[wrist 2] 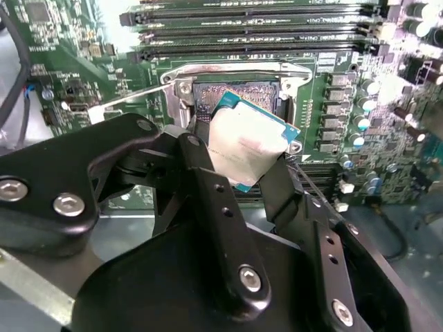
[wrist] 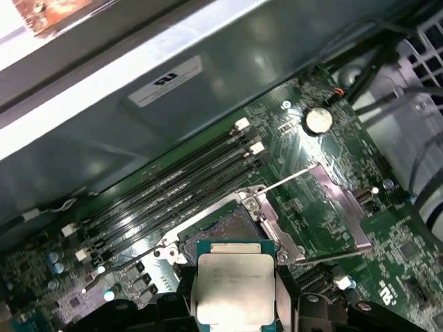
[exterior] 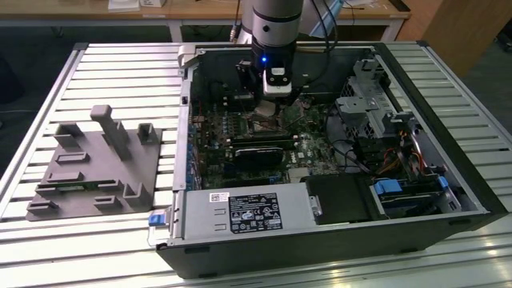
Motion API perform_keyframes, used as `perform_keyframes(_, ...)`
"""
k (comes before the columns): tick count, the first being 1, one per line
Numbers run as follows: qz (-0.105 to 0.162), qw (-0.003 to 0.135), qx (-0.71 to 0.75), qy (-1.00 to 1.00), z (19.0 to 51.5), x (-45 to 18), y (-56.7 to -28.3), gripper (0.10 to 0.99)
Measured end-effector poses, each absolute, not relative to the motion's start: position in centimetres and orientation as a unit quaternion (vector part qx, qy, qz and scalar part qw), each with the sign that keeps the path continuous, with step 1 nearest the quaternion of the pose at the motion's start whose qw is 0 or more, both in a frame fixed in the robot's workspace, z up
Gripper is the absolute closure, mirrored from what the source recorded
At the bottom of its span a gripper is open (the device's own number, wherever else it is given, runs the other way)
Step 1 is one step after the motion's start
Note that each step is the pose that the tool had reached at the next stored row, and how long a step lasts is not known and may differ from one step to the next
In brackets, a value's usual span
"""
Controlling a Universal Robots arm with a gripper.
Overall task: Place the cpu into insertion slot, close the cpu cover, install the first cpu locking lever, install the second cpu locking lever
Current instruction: 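Place the cpu into insertion slot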
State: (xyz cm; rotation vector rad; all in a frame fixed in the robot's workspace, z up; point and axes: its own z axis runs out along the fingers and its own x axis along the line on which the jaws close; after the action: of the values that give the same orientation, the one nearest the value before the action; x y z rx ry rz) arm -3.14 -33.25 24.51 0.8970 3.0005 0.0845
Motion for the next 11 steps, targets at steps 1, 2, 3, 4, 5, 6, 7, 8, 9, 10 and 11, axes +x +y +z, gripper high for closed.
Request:
perform_keyframes(1, 0.027, 0.005, 0.292, 0.956, 24.51, -3.14, -33.25, 0.549)
perform_keyframes(2, 0.027, 0.005, 0.299, 0.954, 24.51, -3.14, -33.25, 0.549)
perform_keyframes(3, 0.027, 0.005, 0.306, 0.952, 24.50, -3.14, -33.25, 0.549)
perform_keyframes(4, 0.027, 0.005, 0.312, 0.950, 24.50, -3.14, -33.25, 0.549)
perform_keyframes(5, 0.027, 0.005, 0.320, 0.947, 24.49, -3.14, -33.25, 0.549)
perform_keyframes(6, 0.027, 0.006, 0.328, 0.944, 24.49, -3.14, -33.25, 0.549)
perform_keyframes(7, 0.027, 0.006, 0.334, 0.942, 24.48, -3.14, -33.25, 0.549)
perform_keyframes(8, 0.026, 0.006, 0.342, 0.939, 24.47, -3.14, -33.25, 0.549)
perform_keyframes(9, 0.026, 0.006, 0.348, 0.937, 24.47, -3.14, -33.24, 0.549)
perform_keyframes(10, 0.026, 0.006, 0.354, 0.935, 24.46, -3.14, -33.25, 0.549)
perform_keyframes(11, 0.026, 0.006, 0.360, 0.932, 24.46, -3.14, -33.25, 0.549)
